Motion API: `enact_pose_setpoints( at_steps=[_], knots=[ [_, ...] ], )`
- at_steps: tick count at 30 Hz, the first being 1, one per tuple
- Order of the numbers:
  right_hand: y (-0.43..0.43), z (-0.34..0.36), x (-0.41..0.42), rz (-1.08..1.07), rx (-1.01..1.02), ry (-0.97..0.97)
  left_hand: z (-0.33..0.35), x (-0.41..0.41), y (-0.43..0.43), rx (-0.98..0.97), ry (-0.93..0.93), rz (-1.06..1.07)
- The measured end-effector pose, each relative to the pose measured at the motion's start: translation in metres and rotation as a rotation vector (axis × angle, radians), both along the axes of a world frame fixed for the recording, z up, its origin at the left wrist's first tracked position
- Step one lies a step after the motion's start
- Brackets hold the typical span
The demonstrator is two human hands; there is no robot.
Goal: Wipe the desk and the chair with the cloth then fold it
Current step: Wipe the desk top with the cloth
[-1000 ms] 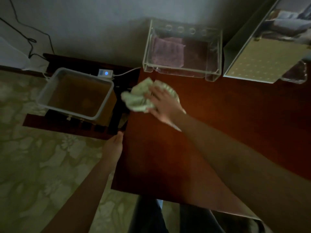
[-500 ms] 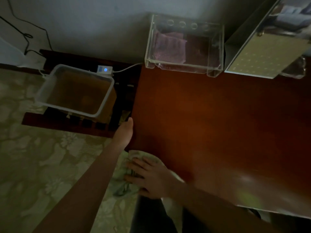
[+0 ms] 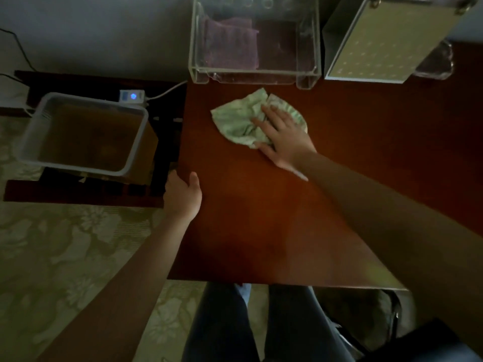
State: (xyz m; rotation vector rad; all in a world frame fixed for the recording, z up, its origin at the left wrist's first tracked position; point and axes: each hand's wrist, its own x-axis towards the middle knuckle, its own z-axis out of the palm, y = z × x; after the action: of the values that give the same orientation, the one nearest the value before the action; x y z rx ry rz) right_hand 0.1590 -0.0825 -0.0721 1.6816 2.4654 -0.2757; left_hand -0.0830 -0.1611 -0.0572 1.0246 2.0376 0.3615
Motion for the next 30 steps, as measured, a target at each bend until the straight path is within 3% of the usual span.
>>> enact_pose_setpoints(
  at_steps=[5, 9, 14, 24, 30],
  knots=[
    [-0.149, -0.006, -0.014, 0.192, 0.000, 0.071, -0.003, 0.023, -0.006, 0.046, 0.366, -0.128],
    [-0.217, -0.009, -0.017, 0.210, -0.033, 0.079, 0.001, 0.064, -0.011, 0.111, 0.409, -0.393],
    [-0.191, -0.015, 0.017, 0.328, -0.066, 0.111, 0.002, 0.098, -0.011, 0.086, 0.381, -0.441],
    [-0.021, -0.002, 0.094, -0.118, -0.059, 0.113, 0.003, 0.115, 0.025, 0.003, 0.497, -0.314],
    [-0.042, 0.005, 0.089, -0.098, -0.151, 0.096, 0.010, 0.133, 0.036, -0.058, 0.486, -0.175]
  ],
)
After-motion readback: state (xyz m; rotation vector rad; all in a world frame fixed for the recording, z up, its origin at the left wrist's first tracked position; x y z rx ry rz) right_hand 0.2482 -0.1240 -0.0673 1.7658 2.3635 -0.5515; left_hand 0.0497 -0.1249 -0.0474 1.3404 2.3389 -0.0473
